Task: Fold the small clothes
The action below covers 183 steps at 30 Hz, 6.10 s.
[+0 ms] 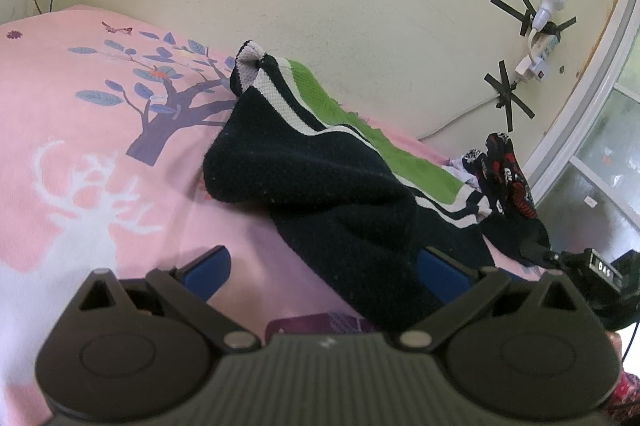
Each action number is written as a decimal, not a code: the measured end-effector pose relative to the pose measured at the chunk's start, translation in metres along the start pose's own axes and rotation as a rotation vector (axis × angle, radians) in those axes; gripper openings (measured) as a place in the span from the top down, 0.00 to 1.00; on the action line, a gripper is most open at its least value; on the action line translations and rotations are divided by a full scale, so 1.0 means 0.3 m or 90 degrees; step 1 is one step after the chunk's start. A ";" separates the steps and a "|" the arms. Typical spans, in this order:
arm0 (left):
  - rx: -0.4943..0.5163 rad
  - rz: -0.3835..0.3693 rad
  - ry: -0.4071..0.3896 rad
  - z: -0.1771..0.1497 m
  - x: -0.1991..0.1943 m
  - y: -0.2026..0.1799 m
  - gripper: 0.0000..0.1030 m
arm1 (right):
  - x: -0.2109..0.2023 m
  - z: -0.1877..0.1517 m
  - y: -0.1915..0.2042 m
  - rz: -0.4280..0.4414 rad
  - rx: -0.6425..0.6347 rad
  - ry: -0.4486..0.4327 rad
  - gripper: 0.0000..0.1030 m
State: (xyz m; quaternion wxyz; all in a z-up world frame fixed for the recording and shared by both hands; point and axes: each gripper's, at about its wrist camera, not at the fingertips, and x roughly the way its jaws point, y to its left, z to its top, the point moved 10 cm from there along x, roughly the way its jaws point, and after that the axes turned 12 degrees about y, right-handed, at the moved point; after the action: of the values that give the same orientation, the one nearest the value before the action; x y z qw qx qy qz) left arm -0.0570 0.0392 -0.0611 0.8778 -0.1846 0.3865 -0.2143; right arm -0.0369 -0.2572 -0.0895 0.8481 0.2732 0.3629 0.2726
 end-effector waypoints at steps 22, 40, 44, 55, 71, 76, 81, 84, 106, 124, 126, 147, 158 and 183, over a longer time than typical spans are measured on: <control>-0.074 -0.016 0.039 0.217 0.056 0.117 0.00 | -0.248 -0.280 0.108 -0.033 -0.117 0.184 0.22; -0.053 0.037 -0.029 0.529 0.025 0.013 0.12 | 0.048 0.302 0.270 -0.132 -0.140 0.006 0.47; -0.116 0.006 0.003 0.465 0.039 0.087 0.11 | 0.008 0.212 0.216 -0.108 -0.128 0.035 0.40; -0.146 -0.037 0.022 0.250 -0.016 0.155 0.05 | -0.015 -0.036 0.178 -0.094 -0.146 0.097 0.35; -0.034 -0.119 0.069 0.176 -0.096 -0.120 0.79 | -0.130 -0.026 0.495 0.141 -0.238 0.103 0.84; 0.110 -0.085 -0.050 0.167 -0.472 -0.195 0.21 | -0.396 -0.153 0.624 0.249 -0.372 0.106 0.74; 0.053 -0.023 -0.148 0.168 -0.585 -0.070 0.01 | -0.444 -0.110 0.470 0.196 -0.275 0.038 0.34; 0.003 -0.006 -0.089 0.163 -0.466 -0.006 0.03 | -0.365 -0.096 0.301 0.106 -0.170 0.059 0.40; 0.043 0.180 0.076 0.007 -0.218 0.106 0.84 | -0.221 -0.052 0.270 -0.105 -0.222 0.055 0.95; 0.064 0.142 0.144 -0.065 -0.118 0.043 0.60 | -0.231 -0.233 0.092 -0.177 -0.156 0.199 0.56; 0.089 0.144 0.144 -0.089 -0.117 0.021 0.78 | -0.236 -0.229 0.080 -0.241 -0.184 0.204 0.85; 0.134 0.041 -0.009 0.230 -0.071 -0.152 0.43 | -1.227 0.658 0.745 -0.415 -0.285 -0.521 0.27; 0.045 0.026 0.037 0.203 0.118 -0.001 0.37 | -0.542 0.620 0.561 -0.359 -0.266 -0.221 0.22; -0.054 -0.067 0.043 0.235 0.131 0.072 0.24 | 0.509 0.294 0.170 -0.138 -0.051 0.027 0.17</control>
State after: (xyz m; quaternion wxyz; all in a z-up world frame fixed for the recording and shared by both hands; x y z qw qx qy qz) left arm 0.0253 0.0480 -0.0507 0.8431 -0.2344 0.4148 -0.2493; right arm 0.1067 -0.1440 -0.0752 0.8751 0.1921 0.3969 0.1993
